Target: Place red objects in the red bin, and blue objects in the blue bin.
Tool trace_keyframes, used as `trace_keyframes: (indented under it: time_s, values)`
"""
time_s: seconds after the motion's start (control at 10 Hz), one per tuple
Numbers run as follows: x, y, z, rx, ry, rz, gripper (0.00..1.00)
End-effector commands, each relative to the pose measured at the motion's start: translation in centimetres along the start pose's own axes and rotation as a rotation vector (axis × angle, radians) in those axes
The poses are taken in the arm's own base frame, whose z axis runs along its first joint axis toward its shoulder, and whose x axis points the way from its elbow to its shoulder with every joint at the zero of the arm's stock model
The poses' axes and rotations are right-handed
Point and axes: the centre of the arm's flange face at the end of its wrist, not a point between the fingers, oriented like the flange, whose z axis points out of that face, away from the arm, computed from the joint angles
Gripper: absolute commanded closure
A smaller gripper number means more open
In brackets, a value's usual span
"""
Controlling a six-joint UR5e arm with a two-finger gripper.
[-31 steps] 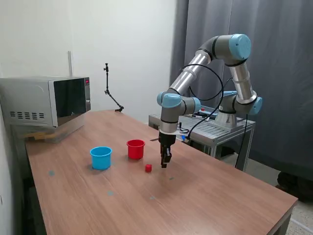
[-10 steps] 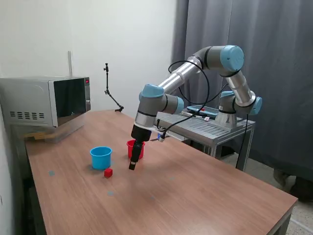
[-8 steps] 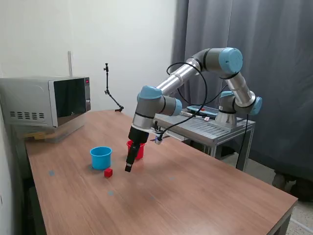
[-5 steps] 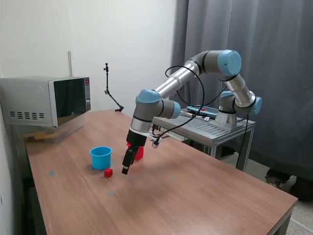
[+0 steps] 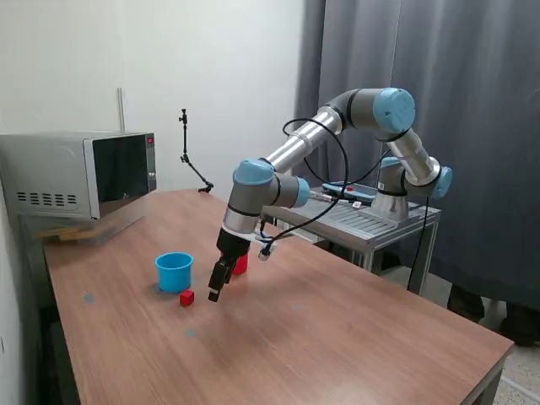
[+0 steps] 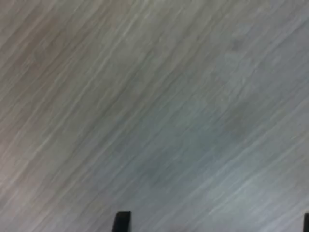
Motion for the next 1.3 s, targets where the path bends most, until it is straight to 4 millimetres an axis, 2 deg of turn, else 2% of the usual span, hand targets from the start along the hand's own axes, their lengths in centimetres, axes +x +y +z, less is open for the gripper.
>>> trace_keyframes:
  time_s: [0.0, 0.2, 0.8, 1.0, 1.2]
  values:
    - [-0.3, 1.1, -0.3, -0.033, -0.016, 0.01, 0.0]
    - [-0.3, 2.4, -0.6, -0.057, -0.016, 0.022, 0.0]
    - [-0.2, 4.2, 2.4, -0.077, -0.034, 0.039, 0.0]
    - [-1.2, 5.9, 2.8, -0.108, -0.059, 0.077, 0.0]
    - [-1.5, 6.5, 2.9, -0.113, -0.061, 0.088, 0.0]
